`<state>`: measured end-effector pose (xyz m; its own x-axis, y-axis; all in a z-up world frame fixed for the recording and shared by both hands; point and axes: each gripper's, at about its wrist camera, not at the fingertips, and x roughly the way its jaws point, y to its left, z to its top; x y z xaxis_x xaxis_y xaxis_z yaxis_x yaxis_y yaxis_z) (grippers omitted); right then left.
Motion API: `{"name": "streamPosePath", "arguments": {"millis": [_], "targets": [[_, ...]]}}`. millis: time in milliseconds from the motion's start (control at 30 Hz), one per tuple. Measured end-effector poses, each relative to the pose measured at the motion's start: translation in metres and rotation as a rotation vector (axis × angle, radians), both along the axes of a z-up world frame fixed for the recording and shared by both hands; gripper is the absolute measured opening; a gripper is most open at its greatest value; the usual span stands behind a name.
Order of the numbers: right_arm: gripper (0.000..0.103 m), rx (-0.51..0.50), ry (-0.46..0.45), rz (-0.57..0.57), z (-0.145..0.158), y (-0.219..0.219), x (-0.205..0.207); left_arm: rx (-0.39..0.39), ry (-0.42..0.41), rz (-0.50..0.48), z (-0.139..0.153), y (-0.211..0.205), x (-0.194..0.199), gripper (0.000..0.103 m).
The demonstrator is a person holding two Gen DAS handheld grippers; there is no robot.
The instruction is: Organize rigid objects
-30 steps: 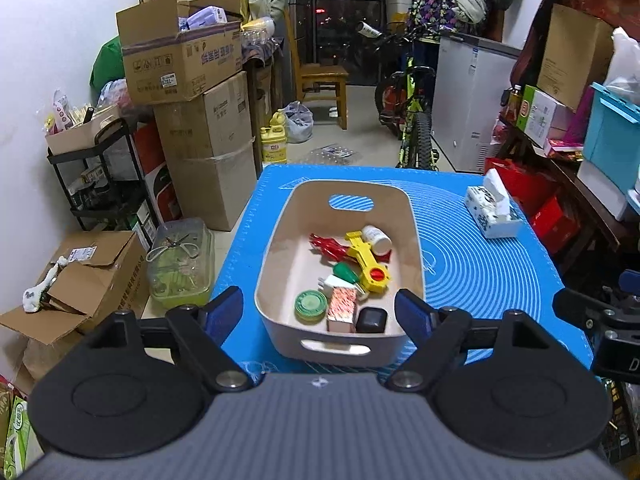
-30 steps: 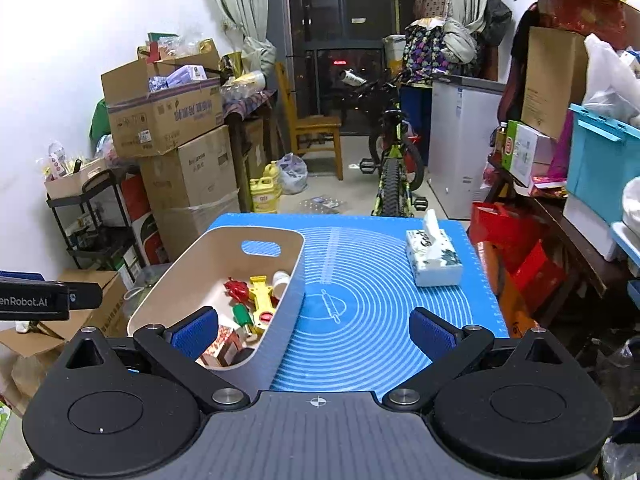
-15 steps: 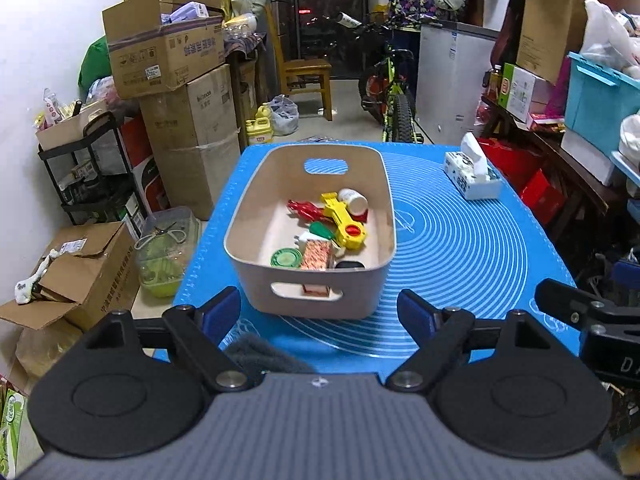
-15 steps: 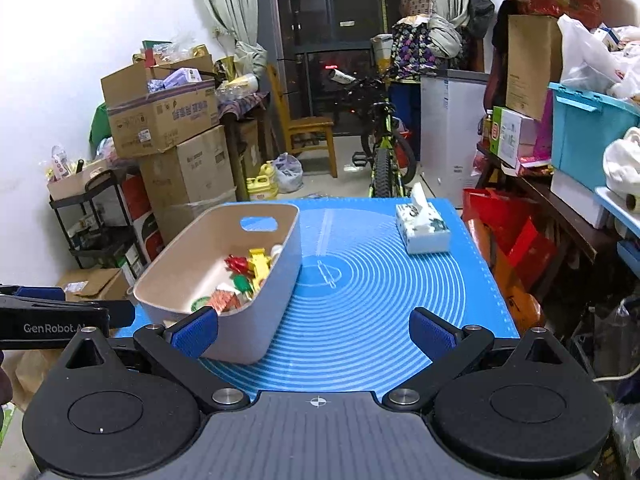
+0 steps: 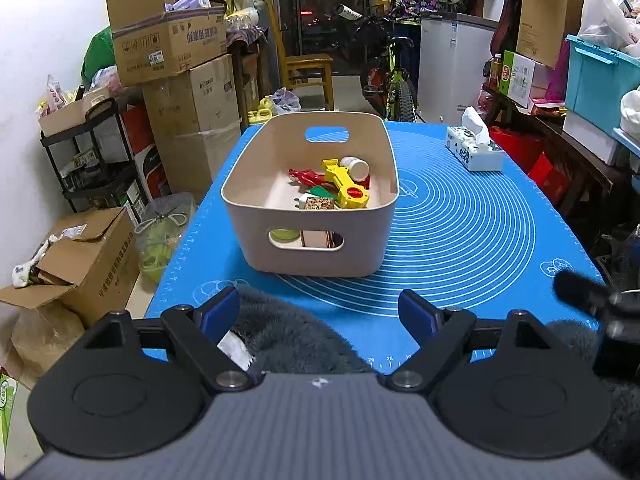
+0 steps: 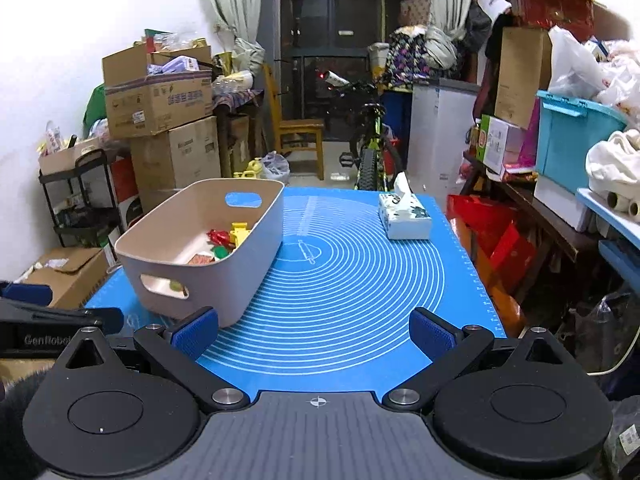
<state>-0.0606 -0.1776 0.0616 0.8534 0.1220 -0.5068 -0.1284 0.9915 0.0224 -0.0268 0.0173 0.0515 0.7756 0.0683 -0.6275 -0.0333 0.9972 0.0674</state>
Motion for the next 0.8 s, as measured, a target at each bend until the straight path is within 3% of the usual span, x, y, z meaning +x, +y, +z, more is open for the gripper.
{"name": "streamPosePath", "arguments": {"millis": [300, 800], "targets": [[0.101, -0.002, -0.042, 0.029, -0.015, 0.013, -0.012, -0.015, -0.015, -0.006, -0.013, -0.002, -0.006, 0.086], [0.101, 0.041, -0.011, -0.007, -0.024, 0.004, -0.006, -0.008, -0.007, -0.052, -0.023, -0.007, -0.004, 0.086]]}}
